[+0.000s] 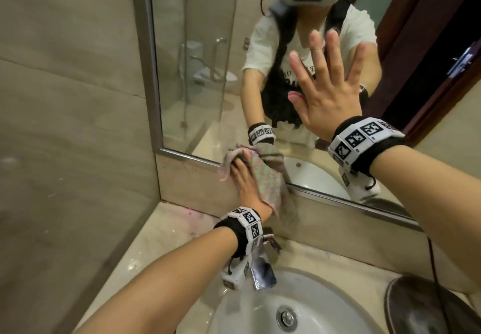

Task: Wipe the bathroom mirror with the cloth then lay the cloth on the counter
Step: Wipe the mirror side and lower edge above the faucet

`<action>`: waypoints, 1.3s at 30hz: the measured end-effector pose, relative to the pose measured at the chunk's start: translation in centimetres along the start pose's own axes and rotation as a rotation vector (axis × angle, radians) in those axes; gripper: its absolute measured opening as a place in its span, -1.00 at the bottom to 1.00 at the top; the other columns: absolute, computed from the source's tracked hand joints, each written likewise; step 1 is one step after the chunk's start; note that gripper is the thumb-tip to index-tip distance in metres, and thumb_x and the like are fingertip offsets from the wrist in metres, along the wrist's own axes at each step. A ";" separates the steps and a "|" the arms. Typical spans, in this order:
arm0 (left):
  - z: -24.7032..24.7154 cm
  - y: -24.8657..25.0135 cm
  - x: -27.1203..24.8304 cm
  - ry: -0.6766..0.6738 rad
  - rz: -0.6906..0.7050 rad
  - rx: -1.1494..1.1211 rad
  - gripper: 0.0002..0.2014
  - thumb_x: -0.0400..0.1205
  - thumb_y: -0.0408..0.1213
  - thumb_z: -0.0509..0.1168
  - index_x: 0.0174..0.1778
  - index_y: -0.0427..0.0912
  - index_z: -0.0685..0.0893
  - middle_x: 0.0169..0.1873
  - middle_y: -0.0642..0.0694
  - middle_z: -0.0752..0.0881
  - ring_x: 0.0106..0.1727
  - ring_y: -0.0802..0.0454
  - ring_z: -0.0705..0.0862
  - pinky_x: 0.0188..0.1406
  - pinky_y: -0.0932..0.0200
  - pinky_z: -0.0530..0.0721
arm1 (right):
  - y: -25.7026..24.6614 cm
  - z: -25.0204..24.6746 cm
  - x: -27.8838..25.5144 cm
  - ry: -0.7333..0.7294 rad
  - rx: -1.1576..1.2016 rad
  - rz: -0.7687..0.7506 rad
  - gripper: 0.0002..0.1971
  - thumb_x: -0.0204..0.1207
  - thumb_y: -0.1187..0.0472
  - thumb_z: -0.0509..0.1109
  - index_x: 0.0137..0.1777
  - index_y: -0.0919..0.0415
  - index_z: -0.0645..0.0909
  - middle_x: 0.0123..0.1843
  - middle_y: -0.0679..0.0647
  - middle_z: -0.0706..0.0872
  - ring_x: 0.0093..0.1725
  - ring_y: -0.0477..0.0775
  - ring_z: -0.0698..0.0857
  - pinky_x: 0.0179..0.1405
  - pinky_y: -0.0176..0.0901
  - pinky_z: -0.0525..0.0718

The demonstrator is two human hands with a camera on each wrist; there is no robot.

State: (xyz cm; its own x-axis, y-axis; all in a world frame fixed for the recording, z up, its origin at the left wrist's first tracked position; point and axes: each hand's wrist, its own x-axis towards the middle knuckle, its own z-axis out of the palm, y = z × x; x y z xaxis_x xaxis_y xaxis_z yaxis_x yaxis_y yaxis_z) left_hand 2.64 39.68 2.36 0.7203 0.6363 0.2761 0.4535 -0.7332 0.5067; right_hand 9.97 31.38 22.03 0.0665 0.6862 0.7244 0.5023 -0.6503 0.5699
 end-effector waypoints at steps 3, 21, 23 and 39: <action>-0.9 -0.3 0.2 0.034 -0.030 -0.130 -0.35 0.59 -0.12 -0.16 0.55 -0.46 0.02 0.48 -0.53 0.27 0.51 -0.43 0.24 0.57 -0.22 0.11 | 0.0 0.1 0.0 0.013 -0.002 -0.006 -0.42 0.67 -0.08 0.12 0.63 0.13 0.20 0.61 0.35 0.27 0.57 0.46 0.25 0.39 0.62 0.08; -15.9 -4.3 8.4 0.417 0.068 -0.063 -0.18 0.58 0.06 0.22 0.66 -0.22 0.01 0.60 -0.37 0.11 0.60 -0.26 0.10 0.58 -0.11 0.07 | 0.1 0.5 0.0 0.014 -0.020 -0.012 -0.40 0.66 -0.09 0.09 0.65 0.12 0.15 0.63 0.26 0.07 0.60 0.36 0.06 0.44 0.58 -0.06; -18.3 -4.1 9.8 0.579 0.292 -0.044 -0.37 0.57 -0.07 0.18 0.56 -0.21 0.31 0.48 -0.40 0.35 0.45 -0.21 0.24 0.50 -0.13 0.32 | 0.2 0.2 0.1 0.005 -0.021 -0.010 -0.38 0.65 -0.09 0.11 0.65 0.11 0.12 0.64 0.25 0.04 0.61 0.35 0.04 0.46 0.55 -0.10; -28.4 -2.3 12.5 0.305 0.674 -0.097 -0.30 0.46 -0.01 -0.06 0.51 -0.25 0.43 0.58 -0.17 0.33 0.62 -0.10 0.23 0.59 0.07 0.15 | 0.1 -0.2 0.2 -0.093 0.000 0.007 -0.35 0.56 -0.10 0.08 0.63 0.08 0.11 0.67 0.22 0.04 0.67 0.25 -0.26 0.48 0.58 -0.02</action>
State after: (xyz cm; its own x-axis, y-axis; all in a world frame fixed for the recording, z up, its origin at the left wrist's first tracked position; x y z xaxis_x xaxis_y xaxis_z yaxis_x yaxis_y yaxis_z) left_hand -4.31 56.11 27.80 0.6420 0.1048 0.7595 -0.0938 -0.9724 0.2134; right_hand 9.84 31.39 22.25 0.1494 0.7089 0.6893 0.5014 -0.6552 0.5651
